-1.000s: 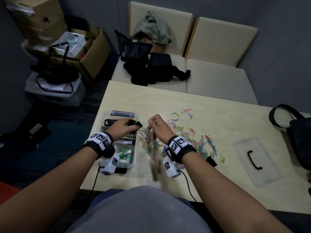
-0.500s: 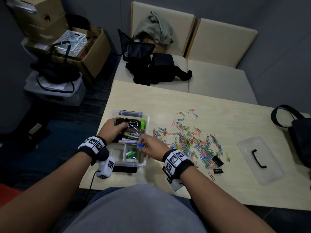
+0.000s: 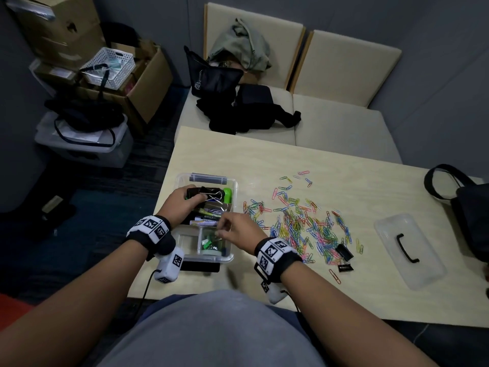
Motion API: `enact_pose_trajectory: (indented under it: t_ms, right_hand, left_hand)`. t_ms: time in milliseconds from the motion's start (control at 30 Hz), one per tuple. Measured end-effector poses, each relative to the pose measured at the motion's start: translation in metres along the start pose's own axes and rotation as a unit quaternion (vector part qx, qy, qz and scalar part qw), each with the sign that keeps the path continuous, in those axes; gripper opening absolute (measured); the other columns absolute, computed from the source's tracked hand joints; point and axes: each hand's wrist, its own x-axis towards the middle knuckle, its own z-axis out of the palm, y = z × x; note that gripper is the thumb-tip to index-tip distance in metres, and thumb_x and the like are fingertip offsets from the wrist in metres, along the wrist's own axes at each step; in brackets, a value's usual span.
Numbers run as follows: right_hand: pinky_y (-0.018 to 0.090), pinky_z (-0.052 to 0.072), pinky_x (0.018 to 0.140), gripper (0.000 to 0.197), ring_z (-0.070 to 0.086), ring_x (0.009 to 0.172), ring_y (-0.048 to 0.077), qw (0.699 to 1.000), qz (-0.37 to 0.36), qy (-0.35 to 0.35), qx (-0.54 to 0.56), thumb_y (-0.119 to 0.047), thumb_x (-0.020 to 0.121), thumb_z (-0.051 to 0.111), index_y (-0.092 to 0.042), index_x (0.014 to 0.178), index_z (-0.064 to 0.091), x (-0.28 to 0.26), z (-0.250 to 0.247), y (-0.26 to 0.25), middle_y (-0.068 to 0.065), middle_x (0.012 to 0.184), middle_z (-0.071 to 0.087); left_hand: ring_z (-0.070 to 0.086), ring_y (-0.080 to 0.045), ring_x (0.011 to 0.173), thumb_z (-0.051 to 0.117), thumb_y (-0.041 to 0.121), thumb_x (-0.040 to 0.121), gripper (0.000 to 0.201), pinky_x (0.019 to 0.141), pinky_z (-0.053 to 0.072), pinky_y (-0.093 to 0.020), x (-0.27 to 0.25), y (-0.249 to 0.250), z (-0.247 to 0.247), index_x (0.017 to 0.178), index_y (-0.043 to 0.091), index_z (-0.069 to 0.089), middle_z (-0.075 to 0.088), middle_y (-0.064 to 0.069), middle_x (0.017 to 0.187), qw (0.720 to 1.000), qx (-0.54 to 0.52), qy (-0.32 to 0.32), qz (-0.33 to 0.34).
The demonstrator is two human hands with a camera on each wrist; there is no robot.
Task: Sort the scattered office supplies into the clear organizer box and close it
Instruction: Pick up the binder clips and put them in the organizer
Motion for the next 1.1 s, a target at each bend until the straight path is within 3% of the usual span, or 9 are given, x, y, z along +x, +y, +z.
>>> enact_pose_trajectory:
  t_ms: [133, 300, 400, 533, 633, 733, 833, 967, 1100]
  right_hand:
    - [0.030, 0.049, 0.047, 0.034, 0.061, 0.057, 0.018, 0.975, 0.075, 0.069, 0.199, -0.042, 0.089, 0.067, -0.013, 0.097, 0.051, 0.000, -0.009, -0.001, 0.015, 0.088, 0.065]
    - [0.039, 0.059, 0.060, 0.043, 0.067, 0.065, 0.026, 0.940, 0.058, 0.106, 0.320, -0.025, 0.096, 0.062, -0.019, 0.134, 0.044, 0.008, -0.019, -0.004, 0.015, 0.102, 0.057]
    - [0.039, 0.060, 0.066, 0.027, 0.068, 0.066, 0.031, 0.917, 0.041, 0.120, 0.378, -0.007, 0.097, 0.059, -0.008, 0.123, 0.057, 0.016, -0.021, -0.006, 0.013, 0.086, 0.058]
    - [0.031, 0.061, 0.066, 0.016, 0.070, 0.064, 0.025, 0.888, 0.045, 0.131, 0.437, 0.001, 0.094, 0.060, 0.000, 0.110, 0.061, 0.023, -0.029, -0.013, 0.016, 0.081, 0.063]
    - [0.027, 0.061, 0.064, 0.009, 0.071, 0.064, 0.024, 0.879, 0.038, 0.124, 0.459, 0.002, 0.092, 0.062, 0.002, 0.101, 0.063, 0.025, -0.033, -0.018, 0.014, 0.084, 0.065]
    - [0.026, 0.061, 0.068, 0.009, 0.072, 0.068, 0.025, 0.882, 0.038, 0.121, 0.454, 0.001, 0.092, 0.063, 0.005, 0.100, 0.064, 0.027, -0.035, -0.019, 0.015, 0.085, 0.064]
    - [0.025, 0.060, 0.066, 0.008, 0.072, 0.066, 0.023, 0.891, 0.036, 0.100, 0.442, 0.004, 0.091, 0.063, 0.006, 0.099, 0.063, 0.028, -0.039, -0.022, 0.017, 0.080, 0.065]
    - [0.039, 0.060, 0.072, 0.005, 0.072, 0.072, 0.030, 0.944, 0.007, 0.014, 0.330, -0.002, 0.091, 0.065, -0.001, 0.095, 0.066, 0.026, -0.036, -0.039, 0.016, 0.077, 0.070]
    - [0.038, 0.060, 0.074, 0.004, 0.071, 0.073, 0.017, 0.993, -0.071, -0.029, 0.085, -0.012, 0.091, 0.067, -0.012, 0.095, 0.069, 0.027, -0.018, -0.063, 0.006, 0.084, 0.073]
  left_hand:
    - [0.065, -0.018, 0.074, 0.065, 0.026, 0.091, 0.016, 0.073, 0.049, -0.034, -0.001, 0.000, 0.002, 0.084, 0.011, 0.062, 0.068, -0.002, 0.077, 1.000, 0.006, -0.007, 0.016]
    - [0.069, -0.018, 0.081, 0.066, 0.034, 0.089, 0.021, 0.072, 0.053, -0.033, -0.003, 0.002, 0.006, 0.095, 0.015, 0.066, 0.071, -0.004, 0.086, 0.998, -0.014, -0.052, 0.024]
    - [0.064, 0.001, 0.074, 0.063, 0.033, 0.093, 0.013, 0.065, 0.045, -0.015, -0.007, 0.009, 0.010, 0.101, 0.024, 0.067, 0.070, 0.012, 0.082, 0.996, 0.006, -0.081, 0.045]
    - [0.065, 0.000, 0.085, 0.053, 0.051, 0.095, 0.033, 0.072, 0.045, -0.017, -0.009, 0.013, 0.008, 0.114, 0.026, 0.064, 0.072, 0.009, 0.097, 0.988, 0.047, -0.134, 0.058]
    - [0.057, 0.010, 0.072, 0.043, 0.050, 0.098, 0.027, 0.066, 0.040, -0.013, -0.009, 0.019, 0.005, 0.101, 0.031, 0.061, 0.065, 0.023, 0.080, 0.981, 0.100, -0.151, 0.065]
    - [0.055, 0.002, 0.072, 0.038, 0.063, 0.093, 0.037, 0.069, 0.041, -0.024, -0.001, 0.018, 0.000, 0.094, 0.030, 0.054, 0.061, 0.019, 0.081, 0.979, 0.136, -0.134, 0.069]
    - [0.059, -0.012, 0.082, 0.028, 0.076, 0.088, 0.060, 0.077, 0.046, -0.033, 0.006, 0.017, -0.008, 0.093, 0.022, 0.056, 0.062, 0.003, 0.089, 0.991, 0.103, -0.042, 0.070]
    - [0.059, -0.020, 0.073, 0.045, 0.051, 0.097, 0.037, 0.060, 0.042, -0.029, 0.022, 0.018, -0.023, 0.092, 0.016, 0.056, 0.062, -0.005, 0.079, 0.984, 0.156, 0.081, 0.037]
    - [0.056, -0.026, 0.065, 0.048, 0.038, 0.098, 0.020, 0.065, 0.047, -0.035, 0.032, 0.004, -0.024, 0.092, 0.019, 0.051, 0.060, -0.007, 0.076, 0.978, 0.206, 0.036, -0.008]
